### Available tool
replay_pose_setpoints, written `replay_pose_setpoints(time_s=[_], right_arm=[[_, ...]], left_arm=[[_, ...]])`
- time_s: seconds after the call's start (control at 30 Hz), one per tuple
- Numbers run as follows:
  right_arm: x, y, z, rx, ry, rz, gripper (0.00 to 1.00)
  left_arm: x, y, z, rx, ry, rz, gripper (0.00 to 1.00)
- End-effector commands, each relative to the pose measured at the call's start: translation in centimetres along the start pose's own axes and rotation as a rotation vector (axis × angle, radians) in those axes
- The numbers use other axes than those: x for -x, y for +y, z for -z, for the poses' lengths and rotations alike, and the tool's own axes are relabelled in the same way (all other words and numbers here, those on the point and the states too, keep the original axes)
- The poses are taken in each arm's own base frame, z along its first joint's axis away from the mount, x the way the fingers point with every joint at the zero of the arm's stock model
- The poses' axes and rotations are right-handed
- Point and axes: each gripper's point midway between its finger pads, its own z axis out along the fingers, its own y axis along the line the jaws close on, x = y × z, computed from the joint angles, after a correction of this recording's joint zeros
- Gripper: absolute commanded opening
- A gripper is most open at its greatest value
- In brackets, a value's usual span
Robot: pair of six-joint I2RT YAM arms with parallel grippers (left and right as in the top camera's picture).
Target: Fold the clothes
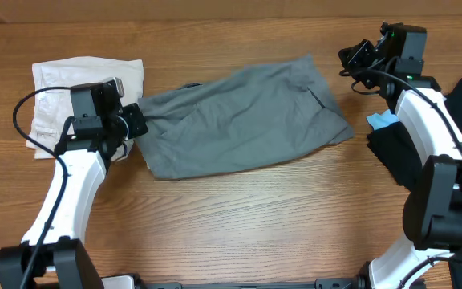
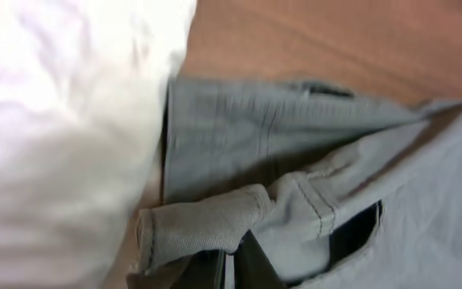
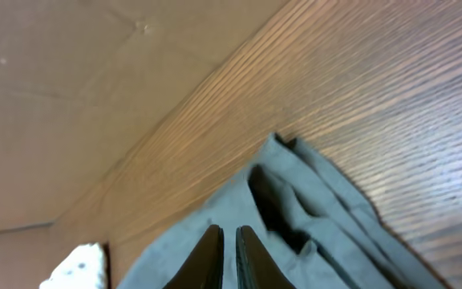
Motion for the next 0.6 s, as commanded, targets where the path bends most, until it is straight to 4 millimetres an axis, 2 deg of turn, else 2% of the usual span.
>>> replay_pose_setpoints(time_s=[0.0,0.17,0.37,0.5,0.57], right_arm=[[1.2,0.5,0.3,-0.017,-0.05,-0.003,0.1],[-0.5,0.2,-0.5,-0.028,0.009,-0.004,0.25],[-5.5,-0.7,-5.5,-0.033,0.133,0.047,0.52],[-7.6,-1.7,-8.2,-0.032,0.168,0.1,0.55],[-8.0,-1.9,-9.1,-0.022,0.169,0.125,0.55]], left_arm=[[0.4,-0.3,-0.9,-0.031,0.002,0.051,0.06],[-0.1,0.0,-1.3,-0.025,0.022,0.062,0.05],[-0.4,0.0,-1.3,-0.026,0.034,0.065,0.07],[-0.8,0.0,-1.3,-0.027,0.051,0.07,0.07],[-0.9,0.0,-1.3,-0.025,0.056,0.07,0.07]])
